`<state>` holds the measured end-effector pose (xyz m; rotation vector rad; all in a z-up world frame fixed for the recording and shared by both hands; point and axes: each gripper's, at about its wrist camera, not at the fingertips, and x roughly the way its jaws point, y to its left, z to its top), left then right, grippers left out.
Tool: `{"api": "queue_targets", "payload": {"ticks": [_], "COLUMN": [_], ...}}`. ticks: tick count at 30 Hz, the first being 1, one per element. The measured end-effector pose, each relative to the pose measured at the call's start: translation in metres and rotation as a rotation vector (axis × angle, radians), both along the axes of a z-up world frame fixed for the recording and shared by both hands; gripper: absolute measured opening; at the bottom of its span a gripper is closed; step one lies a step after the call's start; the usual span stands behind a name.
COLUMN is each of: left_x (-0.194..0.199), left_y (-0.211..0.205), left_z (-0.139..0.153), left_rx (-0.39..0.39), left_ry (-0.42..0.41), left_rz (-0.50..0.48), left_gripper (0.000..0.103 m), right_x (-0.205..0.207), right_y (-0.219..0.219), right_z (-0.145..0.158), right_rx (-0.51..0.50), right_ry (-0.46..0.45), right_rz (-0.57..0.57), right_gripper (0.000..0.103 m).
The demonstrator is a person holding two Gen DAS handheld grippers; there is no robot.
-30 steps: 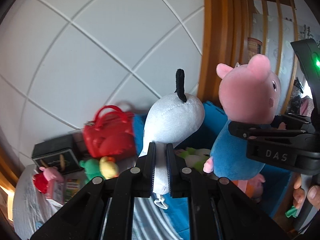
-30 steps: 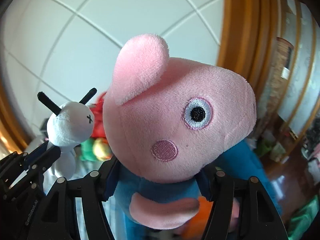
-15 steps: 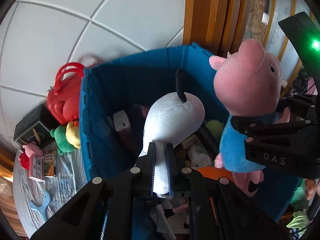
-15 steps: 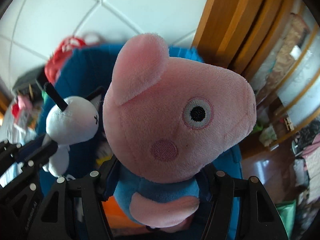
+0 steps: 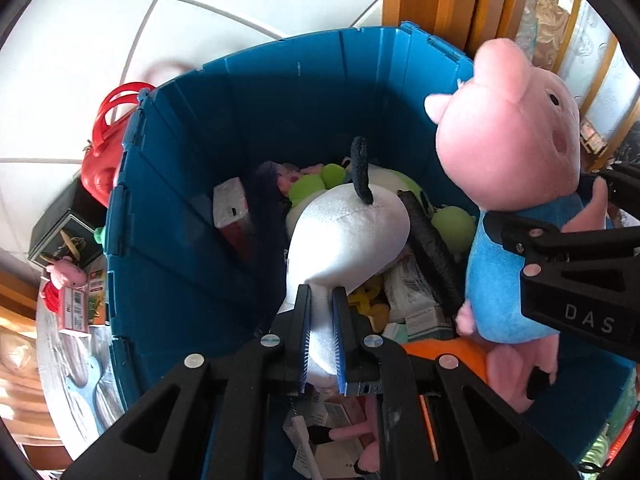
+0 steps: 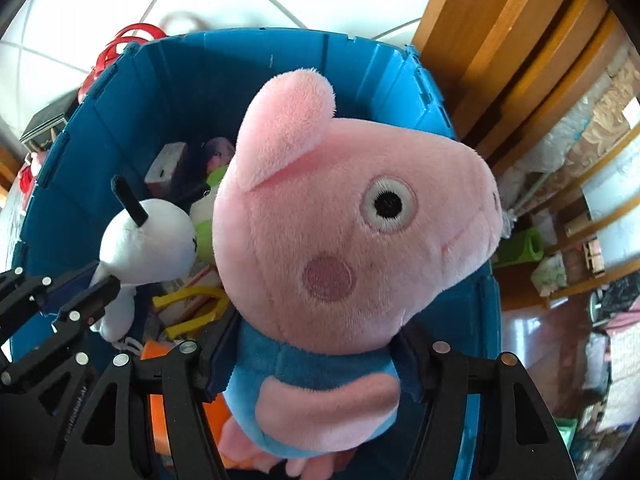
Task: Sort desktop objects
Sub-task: 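Carry the rabbit and pig plushes over the blue crate and lower them, then open both grippers to drop the plushes into the crate, then move both grippers back over the pink tissue pack and ibuprofen box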
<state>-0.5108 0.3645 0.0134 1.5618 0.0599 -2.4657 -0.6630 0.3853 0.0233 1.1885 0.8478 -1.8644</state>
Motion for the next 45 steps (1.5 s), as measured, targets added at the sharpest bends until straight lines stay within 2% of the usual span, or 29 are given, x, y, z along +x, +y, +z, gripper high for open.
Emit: {"api": "queue_targets", "payload": {"ticks": [10, 14, 17, 24, 27, 34, 40, 45], "left_x": [-0.002, 0.000, 0.004, 0.019, 0.023, 0.039, 0.072, 0.113], "left_y": [-0.009, -0.012, -0.012, -0.005, -0.003, -0.008, -0.036, -0.078], "left_z": [-0.003, -0.003, -0.002, 0.020, 0.023, 0.033, 0.059, 0.076], "left_rx": [-0.039, -0.035, -0.037, -0.031, -0.041, -0.002, 0.038, 0.117], "left_ry": [-0.029, -0.039, -0.037, 0.062, 0.061, 0.084, 0.161, 0.246], "left_rz": [0.042, 0.051, 0.056, 0.029, 0.021, 0.011, 0.039, 0.075], "left_gripper": [0.011, 0.011, 0.011, 0.011, 0.011, 0.011, 0.011, 0.011], "right_x": [0.001, -0.003, -0.001, 0.001, 0.003, 0.015, 0.048, 0.093], "right_y": [-0.006, -0.003, -0.001, 0.009, 0.015, 0.026, 0.017, -0.011], "right_z": [0.006, 0.011, 0.012, 0.009, 0.010, 0.019, 0.035, 0.048], "right_rx": [-0.023, -0.038, -0.036, -0.023, -0.022, -0.031, -0.067, -0.113], "right_ry": [-0.006, 0.007, 0.015, 0.020, 0.020, 0.028, 0.031, 0.002], "right_rz": [0.005, 0.003, 0.001, -0.009, -0.017, -0.019, 0.017, 0.068], "right_gripper": [0.074, 0.085, 0.088, 0.093, 0.096, 0.101, 0.103, 0.103]}}
